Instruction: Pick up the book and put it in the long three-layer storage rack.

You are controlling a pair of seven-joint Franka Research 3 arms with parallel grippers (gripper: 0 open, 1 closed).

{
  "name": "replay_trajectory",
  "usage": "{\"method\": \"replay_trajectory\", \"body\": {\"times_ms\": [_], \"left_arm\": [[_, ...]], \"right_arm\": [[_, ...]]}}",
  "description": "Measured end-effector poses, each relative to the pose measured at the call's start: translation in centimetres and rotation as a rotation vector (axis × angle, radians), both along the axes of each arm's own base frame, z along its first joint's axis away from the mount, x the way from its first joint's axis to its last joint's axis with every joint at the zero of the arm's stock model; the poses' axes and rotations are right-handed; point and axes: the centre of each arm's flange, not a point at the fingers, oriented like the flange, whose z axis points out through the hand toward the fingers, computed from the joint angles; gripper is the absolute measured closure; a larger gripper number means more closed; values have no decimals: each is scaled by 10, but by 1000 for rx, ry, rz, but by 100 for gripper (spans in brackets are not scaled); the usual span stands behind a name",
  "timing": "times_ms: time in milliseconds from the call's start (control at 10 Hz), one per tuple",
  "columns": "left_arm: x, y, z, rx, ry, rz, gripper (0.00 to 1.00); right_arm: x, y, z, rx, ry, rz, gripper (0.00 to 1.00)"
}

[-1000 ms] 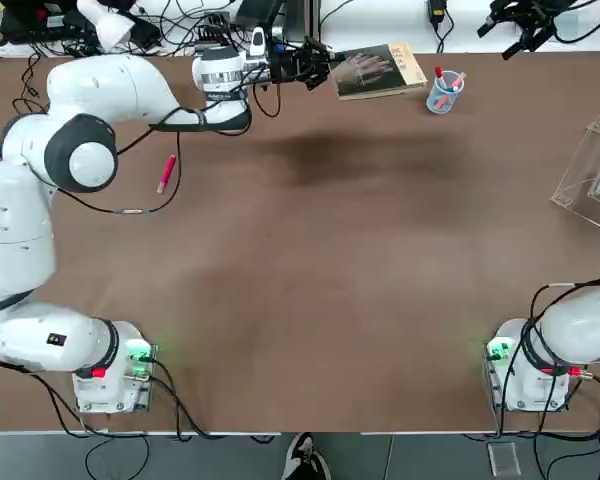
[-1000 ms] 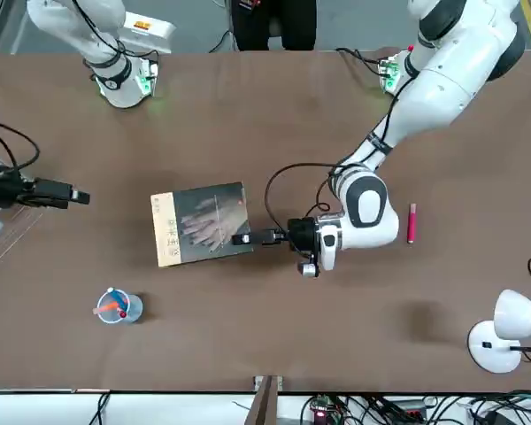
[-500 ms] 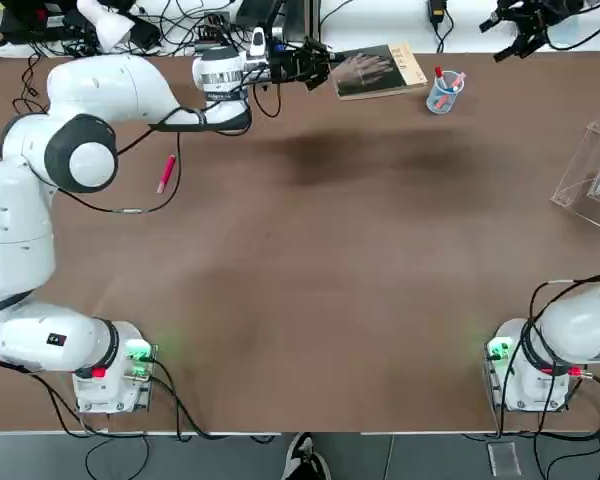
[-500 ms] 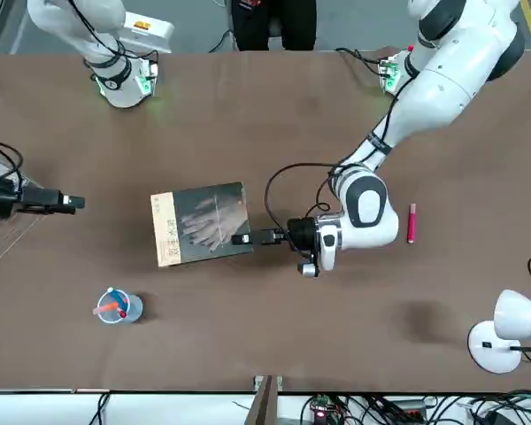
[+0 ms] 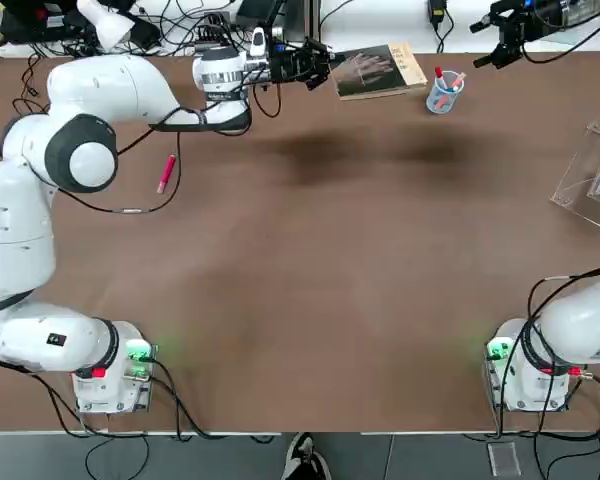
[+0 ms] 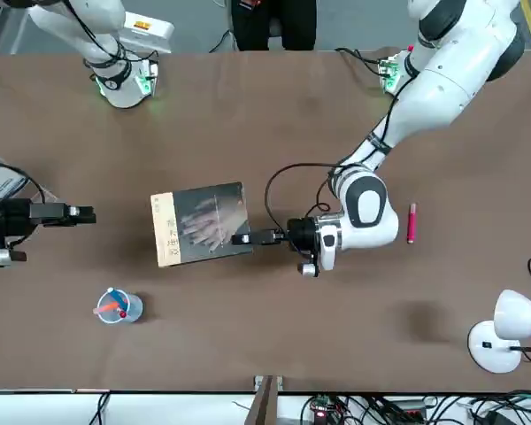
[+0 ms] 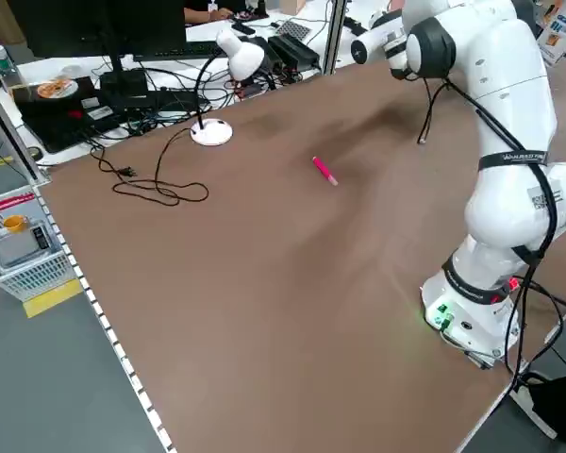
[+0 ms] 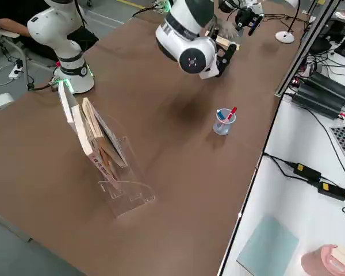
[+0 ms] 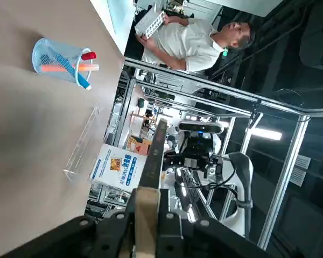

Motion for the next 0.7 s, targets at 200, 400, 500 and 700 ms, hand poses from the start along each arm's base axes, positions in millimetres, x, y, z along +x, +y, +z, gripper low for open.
{"method": "replay_trajectory", "body": {"times_ms": [200,400,500,700], "left_arm": [[0,0,0,0,0,0,98],[0,0,0,0,0,0,98],[0,0,-1,0,1,0,98],[0,0,-2,1,3,0,98]], "right_arm": [[3,-5,-6,87,3,-23,0],[5,-14,-20,167,-3,-41,0],[6,-20,-33,187,-17,-47,0],[6,-27,-63,210,-31,-54,0]]}}
